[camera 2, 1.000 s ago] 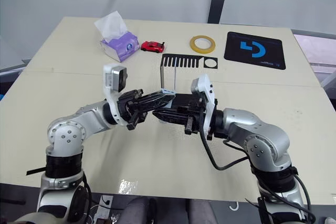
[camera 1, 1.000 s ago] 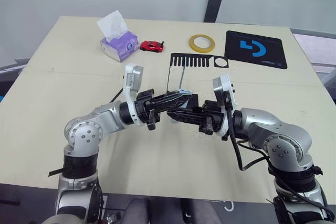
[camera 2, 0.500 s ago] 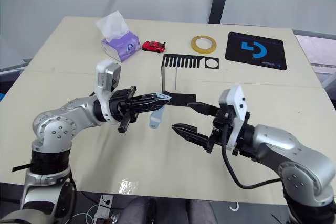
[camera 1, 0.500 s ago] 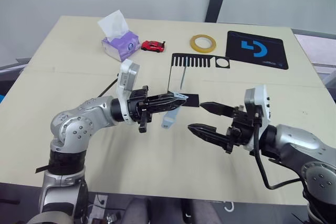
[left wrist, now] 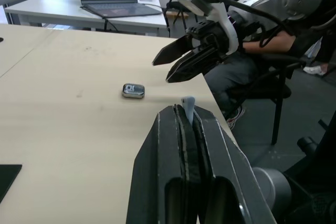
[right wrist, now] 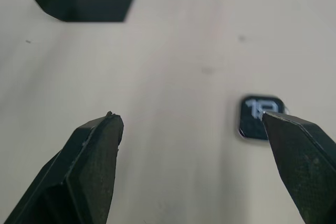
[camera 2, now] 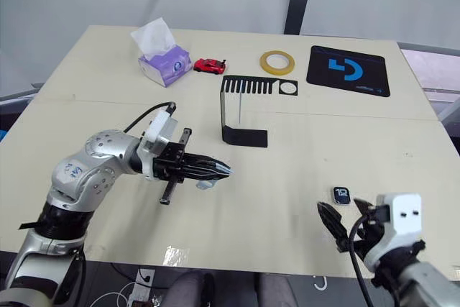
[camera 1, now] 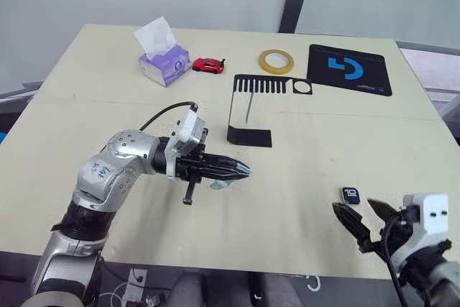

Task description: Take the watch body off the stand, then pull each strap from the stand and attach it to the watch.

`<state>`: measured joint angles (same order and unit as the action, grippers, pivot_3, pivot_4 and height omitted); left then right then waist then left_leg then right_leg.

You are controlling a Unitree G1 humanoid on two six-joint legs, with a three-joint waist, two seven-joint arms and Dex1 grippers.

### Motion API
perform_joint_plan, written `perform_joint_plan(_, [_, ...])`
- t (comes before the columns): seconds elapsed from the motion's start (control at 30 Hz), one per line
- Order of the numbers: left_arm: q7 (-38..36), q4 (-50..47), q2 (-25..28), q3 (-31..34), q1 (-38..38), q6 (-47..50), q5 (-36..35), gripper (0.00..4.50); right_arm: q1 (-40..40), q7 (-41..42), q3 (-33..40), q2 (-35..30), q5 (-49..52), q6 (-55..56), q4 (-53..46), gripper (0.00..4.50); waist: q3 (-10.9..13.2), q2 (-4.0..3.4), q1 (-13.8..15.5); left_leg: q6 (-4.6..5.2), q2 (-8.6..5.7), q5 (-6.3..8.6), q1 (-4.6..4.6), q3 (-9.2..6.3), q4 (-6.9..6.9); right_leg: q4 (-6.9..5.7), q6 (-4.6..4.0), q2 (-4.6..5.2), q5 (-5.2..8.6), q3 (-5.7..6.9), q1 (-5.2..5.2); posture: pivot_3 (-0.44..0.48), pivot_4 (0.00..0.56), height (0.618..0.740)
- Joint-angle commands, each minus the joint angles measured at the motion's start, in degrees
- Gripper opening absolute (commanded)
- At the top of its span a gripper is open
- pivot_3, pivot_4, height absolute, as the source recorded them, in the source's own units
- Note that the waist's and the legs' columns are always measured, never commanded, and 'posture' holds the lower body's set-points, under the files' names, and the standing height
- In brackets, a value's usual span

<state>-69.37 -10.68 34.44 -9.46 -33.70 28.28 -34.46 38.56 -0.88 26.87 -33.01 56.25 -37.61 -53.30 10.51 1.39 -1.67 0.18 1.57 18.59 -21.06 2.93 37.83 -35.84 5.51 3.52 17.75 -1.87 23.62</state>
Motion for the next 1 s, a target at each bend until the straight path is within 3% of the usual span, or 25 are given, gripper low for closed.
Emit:
perform_joint_plan(0.03, [-1.94,1.40,-0.76,-0.90,-1.16,-6.80,4.39,0.00,0.87,-5.37,-4.08,2.16,-6.33,1.84,-6.70,4.47,0.00,0.00,0.09,0.00,0.00,0.00,-0.01,0.00,0.00,0.00,0.00,0.01,0.00,0.00,0.02,0.000,0.150,0.738])
perform_joint_plan(0.33, [-2.50,0.02,-1.23,-1.04,0.06,-9.33,6.50,0.00,-5.53,-7.49,-11.47,6.26,-17.10,1.67,-1.82,4.47,0.00,-0.01,0.16,-0.01,0.03,0.00,-0.09,-0.10,0.00,-0.01,0.00,0.03,0.00,0.05,0.10,0.000,0.150,0.738])
perform_joint_plan(1.0, [0.38,-4.89,-0.49,1.05,2.41,-3.43,4.52,0.00,-16.23,-6.11,-14.75,14.21,-30.54,-0.10,11.59,4.47,0.00,-0.02,0.13,0.00,0.00,0.00,-0.08,-0.11,0.03,-0.13,0.01,0.00,-0.01,0.07,0.10,0.000,0.150,0.738])
